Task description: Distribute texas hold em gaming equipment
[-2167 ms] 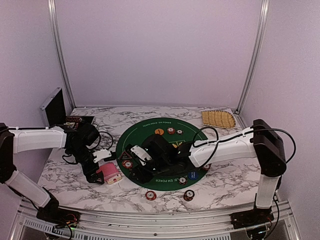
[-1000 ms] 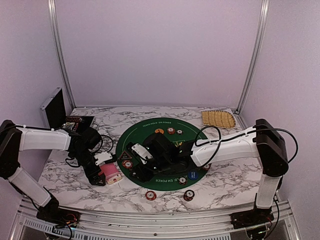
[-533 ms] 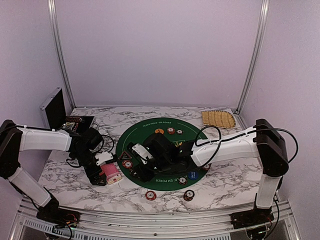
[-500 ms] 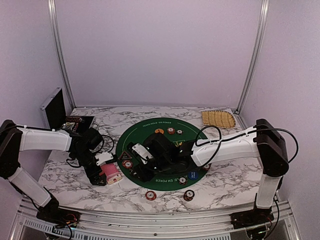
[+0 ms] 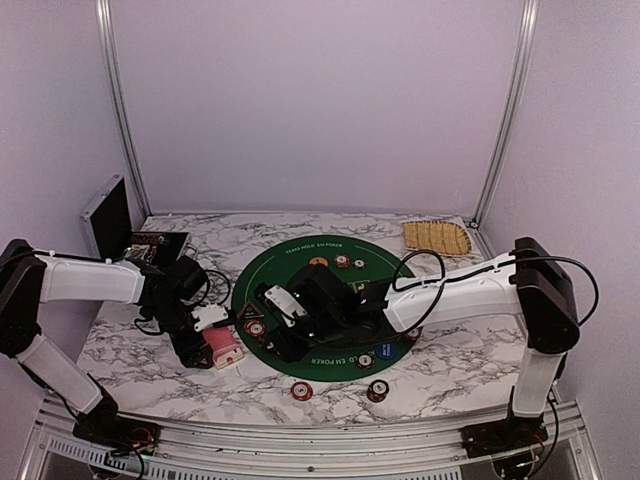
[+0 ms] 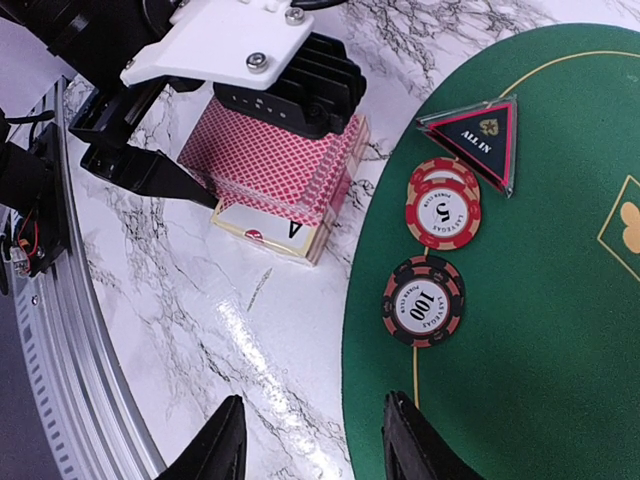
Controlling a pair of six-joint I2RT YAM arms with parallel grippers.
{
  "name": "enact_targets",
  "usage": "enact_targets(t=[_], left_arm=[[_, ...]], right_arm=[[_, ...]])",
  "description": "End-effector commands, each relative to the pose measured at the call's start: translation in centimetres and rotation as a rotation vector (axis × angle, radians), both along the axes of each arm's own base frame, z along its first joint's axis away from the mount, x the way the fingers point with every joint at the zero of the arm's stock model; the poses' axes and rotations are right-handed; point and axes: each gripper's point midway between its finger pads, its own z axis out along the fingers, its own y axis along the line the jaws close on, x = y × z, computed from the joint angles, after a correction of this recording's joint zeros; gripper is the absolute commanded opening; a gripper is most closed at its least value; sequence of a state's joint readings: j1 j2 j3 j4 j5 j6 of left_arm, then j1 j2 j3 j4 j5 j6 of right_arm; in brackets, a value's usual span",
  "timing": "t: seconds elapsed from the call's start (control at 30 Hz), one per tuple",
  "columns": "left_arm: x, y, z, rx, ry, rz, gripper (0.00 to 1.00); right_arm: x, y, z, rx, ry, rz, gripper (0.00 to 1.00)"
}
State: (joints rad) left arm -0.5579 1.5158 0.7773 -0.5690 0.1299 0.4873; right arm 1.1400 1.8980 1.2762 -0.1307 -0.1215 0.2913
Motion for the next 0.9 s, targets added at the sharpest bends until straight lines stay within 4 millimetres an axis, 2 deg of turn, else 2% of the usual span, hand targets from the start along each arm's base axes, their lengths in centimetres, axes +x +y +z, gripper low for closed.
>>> enact_targets(t=[0.0, 0.33, 0.6, 0.87], left_arm=[[-2.08, 0.42, -1.49, 0.022, 0.087, -0.023, 0.82], [-2.29, 0.39, -1.68, 0.027, 0.098, -0.036, 0.78], [-2.07, 0.36, -1.51, 0.03, 0.087, -0.041, 0.62], [-1.72, 0.18, -0.9, 0.023, 0.066, -0.043, 0.55]], right_arm=[[0.45, -0.3, 1.21, 0.018, -0.015, -0.013, 0.45], [0.33, -0.45, 0.78, 0.014, -0.004, -0.015, 0.44], [0.28, -0.62, 0.63, 0.016, 0.009, -0.023, 0.43], [0.31, -0.59, 0.49, 0.034, 0.045, -0.032, 0.44]])
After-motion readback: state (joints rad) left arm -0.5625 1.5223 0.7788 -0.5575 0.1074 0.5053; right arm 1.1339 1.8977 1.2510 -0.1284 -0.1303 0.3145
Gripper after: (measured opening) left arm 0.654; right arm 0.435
